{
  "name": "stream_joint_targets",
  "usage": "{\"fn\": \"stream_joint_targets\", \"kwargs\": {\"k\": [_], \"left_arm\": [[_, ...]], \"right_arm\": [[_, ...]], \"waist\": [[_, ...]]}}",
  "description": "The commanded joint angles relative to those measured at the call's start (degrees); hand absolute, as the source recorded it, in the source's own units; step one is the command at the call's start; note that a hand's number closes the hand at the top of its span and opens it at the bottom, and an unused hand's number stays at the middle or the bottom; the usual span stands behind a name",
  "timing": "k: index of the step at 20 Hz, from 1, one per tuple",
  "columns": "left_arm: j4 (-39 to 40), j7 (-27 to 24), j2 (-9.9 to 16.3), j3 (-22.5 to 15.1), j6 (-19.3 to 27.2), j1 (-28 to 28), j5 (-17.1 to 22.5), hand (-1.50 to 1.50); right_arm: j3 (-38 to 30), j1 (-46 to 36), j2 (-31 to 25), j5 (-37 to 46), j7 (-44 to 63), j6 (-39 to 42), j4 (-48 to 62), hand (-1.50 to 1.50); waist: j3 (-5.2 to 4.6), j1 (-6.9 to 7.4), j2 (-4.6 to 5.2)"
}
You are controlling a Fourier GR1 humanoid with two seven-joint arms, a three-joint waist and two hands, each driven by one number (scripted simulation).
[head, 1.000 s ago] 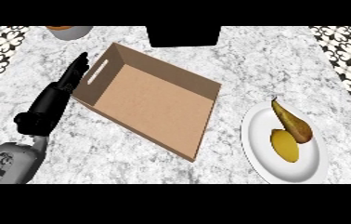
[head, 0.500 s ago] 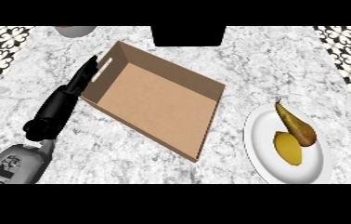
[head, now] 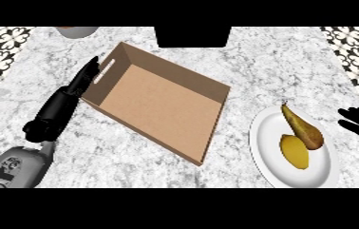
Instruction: Pick the lemon from the plate and place it in the cardboard box
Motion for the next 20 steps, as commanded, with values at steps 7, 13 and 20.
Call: {"fn": "stream_joint_targets", "kwargs": {"k": [7, 13, 20], "left_arm": [[-3.66, 2.38, -1.16, 1.93, -2.83, 0.66, -2.19, 0.00], [-1.28, 0.08, -5.04, 3.63, -3.35, 2.83, -5.23, 0.00], [0.96, -0.56, -7.71, 4.62, -5.66, 0.95, -8.11, 0.00]], "right_arm": [[8.20, -3.47, 7.01, 7.63, 22.61, 11.70, -12.65, -1.50], [9.88, 2.06, 12.02, 15.49, 20.72, 11.75, -13.25, -1.50], [15.58, 0.59, 18.27, 26.64, 21.41, 7.71, -9.99, -1.50]], "waist": [[0.07, 1.14, 0.17], [0.09, 0.61, 0.12], [0.10, 0.62, 0.15]]}}
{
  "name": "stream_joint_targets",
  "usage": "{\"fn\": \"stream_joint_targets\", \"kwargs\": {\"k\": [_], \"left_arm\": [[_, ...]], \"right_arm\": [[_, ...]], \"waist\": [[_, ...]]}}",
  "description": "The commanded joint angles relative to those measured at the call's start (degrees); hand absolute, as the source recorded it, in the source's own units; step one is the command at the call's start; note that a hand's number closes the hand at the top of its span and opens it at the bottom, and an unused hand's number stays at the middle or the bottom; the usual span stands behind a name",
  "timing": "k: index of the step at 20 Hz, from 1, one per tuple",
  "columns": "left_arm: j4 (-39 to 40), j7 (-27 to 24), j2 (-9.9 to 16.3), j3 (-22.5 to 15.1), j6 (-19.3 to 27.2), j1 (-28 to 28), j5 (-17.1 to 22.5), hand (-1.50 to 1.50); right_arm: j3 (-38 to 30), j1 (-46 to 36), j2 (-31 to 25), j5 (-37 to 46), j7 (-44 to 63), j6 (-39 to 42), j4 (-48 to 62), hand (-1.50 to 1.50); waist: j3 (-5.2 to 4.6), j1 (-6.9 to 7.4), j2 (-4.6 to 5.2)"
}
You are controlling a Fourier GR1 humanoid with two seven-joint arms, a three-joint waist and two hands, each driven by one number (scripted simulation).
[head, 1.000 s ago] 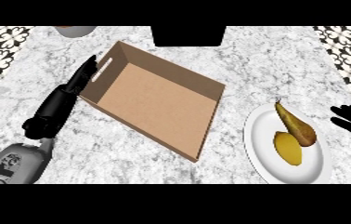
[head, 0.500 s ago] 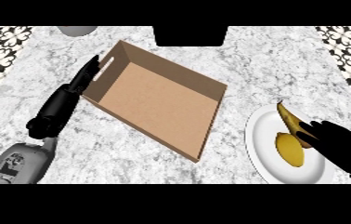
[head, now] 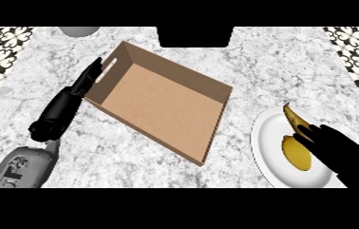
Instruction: Pick the lemon from the plate and place it in the cardboard box
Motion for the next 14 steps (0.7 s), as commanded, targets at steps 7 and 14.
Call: {"fn": "stream_joint_targets", "kwargs": {"k": [7, 14], "left_arm": [[-5.85, 4.12, -2.76, 2.45, -2.23, 2.49, -3.02, 0.00], [-0.90, 2.94, -5.98, 4.70, -3.68, -1.67, -5.74, 0.00]], "right_arm": [[2.96, -3.69, 6.78, 10.81, -1.23, -2.57, 7.67, -1.50], [2.53, -4.57, 9.76, 15.37, -2.29, -2.67, 10.82, -1.50]], "waist": [[0.02, 0.25, -0.03], [0.01, -0.02, 0.01]]}}
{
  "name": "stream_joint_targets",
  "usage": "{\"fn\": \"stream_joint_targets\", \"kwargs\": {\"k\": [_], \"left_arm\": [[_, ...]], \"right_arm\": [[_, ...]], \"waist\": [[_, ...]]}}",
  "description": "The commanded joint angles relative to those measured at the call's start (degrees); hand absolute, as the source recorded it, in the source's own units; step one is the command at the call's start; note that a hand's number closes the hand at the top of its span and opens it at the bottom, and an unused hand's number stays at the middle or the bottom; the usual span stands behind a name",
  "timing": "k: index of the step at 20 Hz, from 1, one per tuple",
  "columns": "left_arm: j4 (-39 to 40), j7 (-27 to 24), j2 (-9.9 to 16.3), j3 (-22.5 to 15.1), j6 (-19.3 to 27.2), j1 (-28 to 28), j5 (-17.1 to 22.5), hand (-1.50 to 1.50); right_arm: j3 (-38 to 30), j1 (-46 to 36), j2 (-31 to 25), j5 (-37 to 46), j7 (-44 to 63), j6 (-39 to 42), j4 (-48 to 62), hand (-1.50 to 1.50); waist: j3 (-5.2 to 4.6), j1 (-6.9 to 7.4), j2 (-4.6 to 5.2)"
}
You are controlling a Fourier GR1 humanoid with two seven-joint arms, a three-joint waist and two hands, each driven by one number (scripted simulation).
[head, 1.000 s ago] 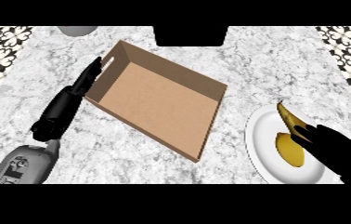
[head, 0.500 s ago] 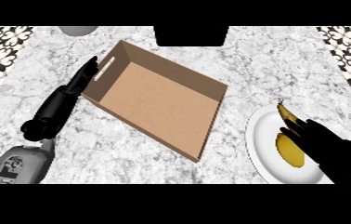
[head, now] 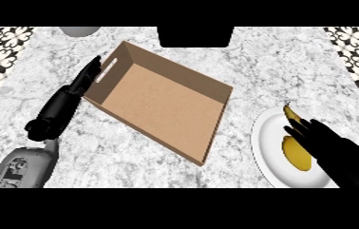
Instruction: Pick the lemon from the plate and place it in the cardboard box
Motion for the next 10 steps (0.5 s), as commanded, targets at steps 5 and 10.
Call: {"fn": "stream_joint_targets", "kwargs": {"k": [5, 10], "left_arm": [[-1.17, -0.98, -2.68, 1.23, -1.15, 1.65, -3.76, 0.00], [-6.81, 4.38, -2.60, 4.16, -3.80, 2.21, -2.27, 0.00]], "right_arm": [[-0.63, -3.52, 3.28, 3.20, -6.24, -2.56, 9.80, -1.50], [-1.10, -1.65, 4.96, 5.41, -6.81, -2.41, 9.10, -1.50]], "waist": [[0.01, 0.14, 0.04], [0.00, 0.06, -0.03]]}}
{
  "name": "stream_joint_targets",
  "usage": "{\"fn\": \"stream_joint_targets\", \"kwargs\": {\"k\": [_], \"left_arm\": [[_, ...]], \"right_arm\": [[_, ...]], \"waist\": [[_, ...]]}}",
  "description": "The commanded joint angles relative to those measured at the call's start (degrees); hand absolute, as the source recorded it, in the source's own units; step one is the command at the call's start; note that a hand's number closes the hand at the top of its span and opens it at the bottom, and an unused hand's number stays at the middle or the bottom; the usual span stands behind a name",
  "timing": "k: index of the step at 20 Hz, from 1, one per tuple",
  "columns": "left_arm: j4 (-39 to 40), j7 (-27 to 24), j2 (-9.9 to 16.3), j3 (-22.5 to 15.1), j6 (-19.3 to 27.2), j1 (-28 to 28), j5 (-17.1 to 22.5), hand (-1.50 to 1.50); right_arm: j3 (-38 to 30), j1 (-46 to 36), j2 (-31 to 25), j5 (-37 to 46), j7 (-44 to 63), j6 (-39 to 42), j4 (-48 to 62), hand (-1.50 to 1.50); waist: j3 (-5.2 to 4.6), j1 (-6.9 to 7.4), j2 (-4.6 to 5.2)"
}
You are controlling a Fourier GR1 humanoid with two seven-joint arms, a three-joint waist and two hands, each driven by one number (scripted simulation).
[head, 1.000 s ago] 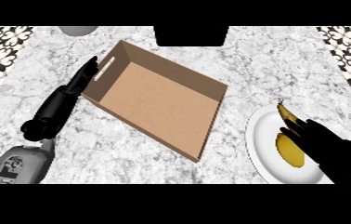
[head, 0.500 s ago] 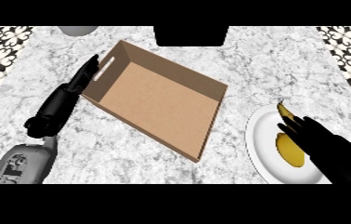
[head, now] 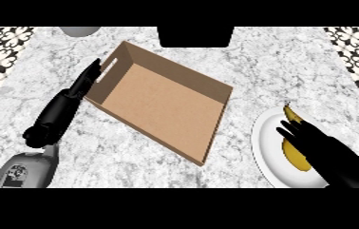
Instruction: Pick the lemon from the plate and place it in the cardboard box
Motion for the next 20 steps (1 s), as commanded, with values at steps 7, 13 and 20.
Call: {"fn": "stream_joint_targets", "kwargs": {"k": [7, 13, 20], "left_arm": [[3.31, 0.09, 0.89, 5.33, -4.97, -3.79, 0.63, 0.00], [6.97, -2.74, -2.33, 4.82, -4.16, -4.28, -3.03, 0.00], [-2.05, 0.29, -2.72, 4.42, -4.60, 1.99, -2.96, 0.00]], "right_arm": [[-1.79, -1.62, 2.84, 6.27, -3.09, -8.83, 11.52, -1.50], [-2.11, -6.60, 5.05, 6.92, -4.01, -4.11, 15.45, -1.50], [-0.81, -7.47, 5.45, 8.54, -12.10, -15.87, 18.83, 1.50]], "waist": [[0.01, -0.15, 0.04], [-0.01, -0.10, 0.07], [0.02, 0.33, -0.04]]}}
